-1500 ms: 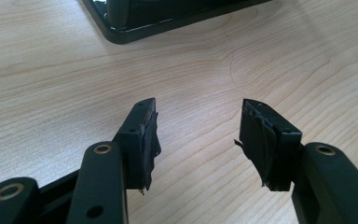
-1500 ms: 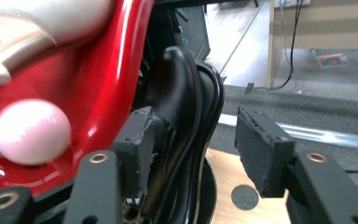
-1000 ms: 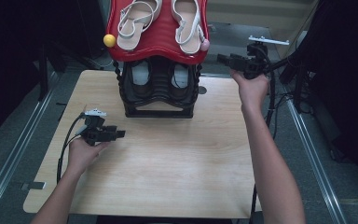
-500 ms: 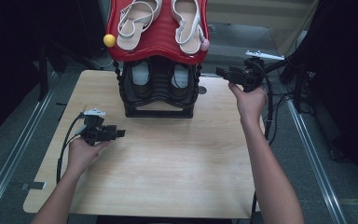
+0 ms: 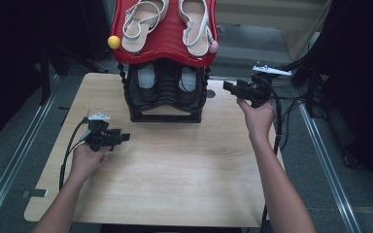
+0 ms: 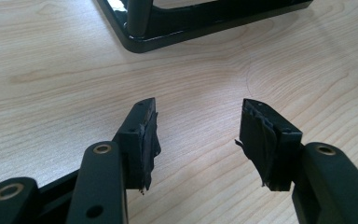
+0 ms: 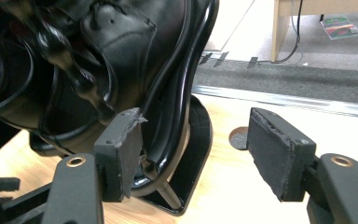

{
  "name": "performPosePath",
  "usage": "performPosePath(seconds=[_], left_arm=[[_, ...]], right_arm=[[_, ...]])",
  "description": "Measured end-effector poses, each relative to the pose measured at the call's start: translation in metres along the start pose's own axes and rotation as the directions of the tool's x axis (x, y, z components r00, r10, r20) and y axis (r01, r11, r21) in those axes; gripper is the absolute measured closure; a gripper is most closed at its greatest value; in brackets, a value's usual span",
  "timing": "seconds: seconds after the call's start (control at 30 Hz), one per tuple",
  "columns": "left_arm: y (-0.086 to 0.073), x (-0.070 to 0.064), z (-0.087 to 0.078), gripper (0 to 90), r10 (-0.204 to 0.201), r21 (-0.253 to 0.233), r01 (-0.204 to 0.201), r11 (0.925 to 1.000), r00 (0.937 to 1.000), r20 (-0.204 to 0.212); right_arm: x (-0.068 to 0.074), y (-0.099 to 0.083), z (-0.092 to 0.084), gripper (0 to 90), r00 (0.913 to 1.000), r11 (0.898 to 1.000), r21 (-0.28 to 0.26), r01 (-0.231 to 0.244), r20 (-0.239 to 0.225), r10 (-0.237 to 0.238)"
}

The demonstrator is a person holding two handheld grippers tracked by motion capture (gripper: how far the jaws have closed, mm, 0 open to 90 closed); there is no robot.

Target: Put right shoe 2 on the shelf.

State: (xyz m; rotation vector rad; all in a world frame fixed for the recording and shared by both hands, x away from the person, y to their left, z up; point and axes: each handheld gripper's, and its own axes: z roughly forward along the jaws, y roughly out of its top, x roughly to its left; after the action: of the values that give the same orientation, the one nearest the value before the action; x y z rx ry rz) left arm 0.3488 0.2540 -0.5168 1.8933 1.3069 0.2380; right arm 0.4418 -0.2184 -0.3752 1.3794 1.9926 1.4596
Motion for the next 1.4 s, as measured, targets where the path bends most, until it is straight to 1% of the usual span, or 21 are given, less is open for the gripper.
performPosePath(seconds=[0.17,0.2,0.23,0.27,0.37,0.47,0.5,0.57,0.6,0.73,0.77,0.83,0.9,0.97,1.07,1.13,1.17,1.23,1.3,1.4], left_arm=[[-0.001,0.003,0.001,44.5,-0.008,0.010,0.008,0.9999,1.0000,0.004],[0.000,0.003,0.001,44.5,-0.009,0.015,0.009,0.9999,0.9999,0.005],[0.000,0.003,0.002,44.3,-0.011,0.019,0.011,0.9998,0.9999,0.008],[-0.001,0.003,0.002,43.8,-0.011,0.018,0.011,0.9998,0.9999,0.008],[-0.001,0.002,0.003,42.3,-0.012,0.016,0.012,0.9998,0.9999,0.008],[-0.001,0.002,0.003,41.9,-0.003,0.013,0.003,0.9999,1.0000,-0.001],[-0.001,0.002,0.003,41.6,-0.004,0.012,0.004,0.9999,1.0000,0.001],[-0.001,0.003,0.002,41.0,-0.010,0.010,0.010,0.9999,0.9999,0.010],[0.000,0.003,0.002,40.8,-0.014,0.016,0.014,0.9998,0.9998,0.015],[-0.001,0.003,0.003,39.8,-0.008,0.022,0.007,0.9997,0.9997,0.023],[-0.001,0.002,0.003,39.9,-0.001,0.022,0.000,0.9998,0.9999,0.016],[-0.001,0.002,0.004,40.0,0.011,0.017,-0.012,0.9998,0.9999,0.010],[-0.001,0.001,0.004,40.1,0.014,0.011,-0.014,0.9998,0.9998,0.015],[-0.001,0.002,0.003,40.1,0.016,0.011,-0.016,0.9998,0.9996,0.021],[-0.002,0.002,0.004,39.8,0.022,0.014,-0.022,0.9997,0.9997,0.013],[-0.002,0.002,0.004,39.8,0.018,0.015,-0.019,0.9997,0.9998,0.011],[-0.002,0.002,0.004,39.8,0.020,0.014,-0.020,0.9997,0.9997,0.011],[-0.002,0.003,0.005,39.8,0.023,0.019,-0.023,0.9996,0.9996,0.016],[-0.002,0.002,0.006,39.5,0.025,0.026,-0.025,0.9994,0.9997,0.006],[-0.003,0.003,0.007,38.5,0.015,0.041,-0.016,0.9990,0.9998,0.016]], right_arm=[[-0.004,-0.011,0.003,35.8,0.9998,1.000,0.006,-0.018,-0.004,0.018],[-0.004,-0.013,0.004,35.8,0.9998,1.000,0.010,-0.019,-0.005,0.019],[-0.004,-0.015,0.004,35.8,0.9999,1.000,0.003,-0.010,0.003,0.010],[-0.004,-0.017,0.004,35.9,0.9999,1.000,0.000,-0.010,0.000,0.010],[-0.004,-0.024,0.004,34.6,0.9997,1.000,0.006,-0.022,-0.006,0.022],[-0.005,-0.034,0.005,32.9,0.9996,1.000,-0.001,-0.021,-0.018,0.021],[-0.005,-0.038,0.006,32.4,0.9996,1.000,0.011,-0.023,-0.016,0.023],[-0.005,-0.045,0.007,31.6,0.9998,1.000,0.017,-0.015,-0.015,0.016],[-0.005,-0.049,0.007,31.6,0.9997,1.000,0.020,-0.019,-0.014,0.020],[-0.007,-0.062,0.008,31.6,0.9994,0.999,0.025,-0.031,-0.011,0.031],[-0.007,-0.065,0.008,29.6,0.9994,0.999,0.029,-0.033,-0.011,0.033],[-0.008,-0.071,0.007,27.6,0.9991,0.999,0.028,-0.026,-0.034,0.027],[-0.008,-0.076,0.008,27.6,0.9986,0.999,0.036,-0.037,-0.036,0.038],[-0.009,-0.081,0.008,27.6,0.9990,0.999,0.038,-0.032,-0.028,0.034],[-0.008,-0.088,0.008,27.5,0.9997,0.998,0.051,-0.022,-0.009,0.022],[-0.008,-0.092,0.009,27.6,0.9999,0.998,0.057,-0.003,-0.010,0.003],[-0.007,-0.093,0.009,27.6,1.0000,0.998,0.061,0.002,-0.003,-0.002],[-0.007,-0.097,0.009,27.6,1.0000,0.998,0.070,-0.001,-0.005,0.001],[-0.007,-0.100,0.009,27.5,1.0000,0.997,0.072,-0.004,-0.007,0.004],[-0.008,-0.106,0.008,27.6,0.9999,0.997,0.071,-0.009,-0.009,0.009]])
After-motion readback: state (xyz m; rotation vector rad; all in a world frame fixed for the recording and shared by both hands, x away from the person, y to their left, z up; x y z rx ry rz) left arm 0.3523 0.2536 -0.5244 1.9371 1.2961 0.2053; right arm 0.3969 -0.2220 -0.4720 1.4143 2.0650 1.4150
